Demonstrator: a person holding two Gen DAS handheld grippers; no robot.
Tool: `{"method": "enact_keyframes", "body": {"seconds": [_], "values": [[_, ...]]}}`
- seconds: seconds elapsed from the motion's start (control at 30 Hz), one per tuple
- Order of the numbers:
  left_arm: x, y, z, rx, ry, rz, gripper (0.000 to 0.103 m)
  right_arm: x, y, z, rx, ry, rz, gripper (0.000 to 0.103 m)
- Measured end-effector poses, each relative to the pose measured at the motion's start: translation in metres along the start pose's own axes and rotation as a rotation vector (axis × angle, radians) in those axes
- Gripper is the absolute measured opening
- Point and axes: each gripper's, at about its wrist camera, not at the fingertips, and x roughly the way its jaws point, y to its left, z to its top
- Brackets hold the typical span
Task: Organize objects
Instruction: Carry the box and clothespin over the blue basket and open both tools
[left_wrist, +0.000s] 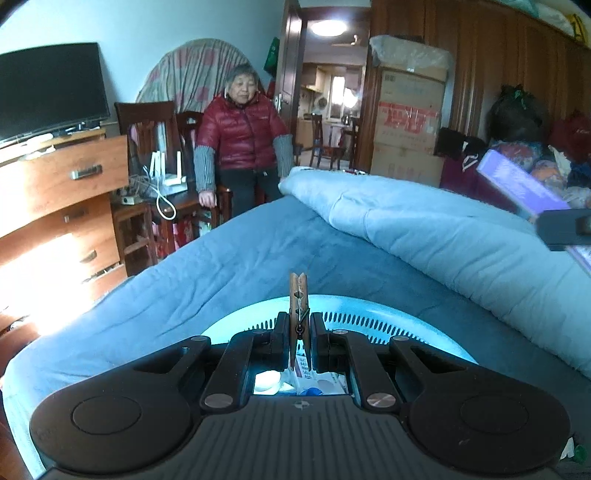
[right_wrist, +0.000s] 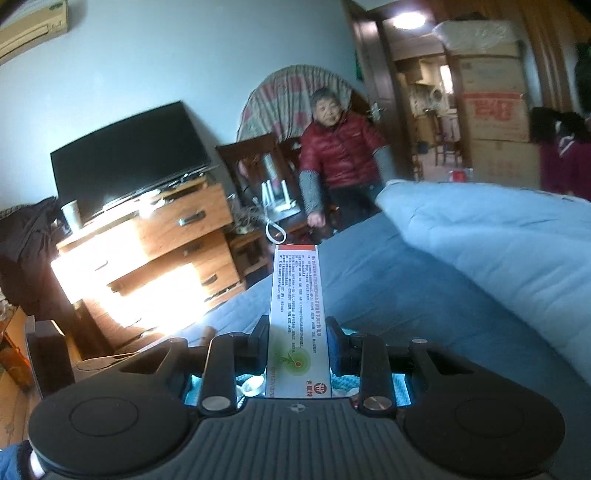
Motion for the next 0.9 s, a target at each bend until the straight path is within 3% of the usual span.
{"method": "enact_keyframes", "body": {"seconds": [0.3,0.9], "values": [[0.009,0.003,-0.004,-0.011,0.009,-0.004,0.013,0.032,0.02,-0.002,-0.026,0.024,0.003,0.033],[0.017,0.002,-0.006,-0.011,0.012,-0.002,0.013,0.03,0.01,-0.012,-0.027,0.033,-0.001,0.033]]}}
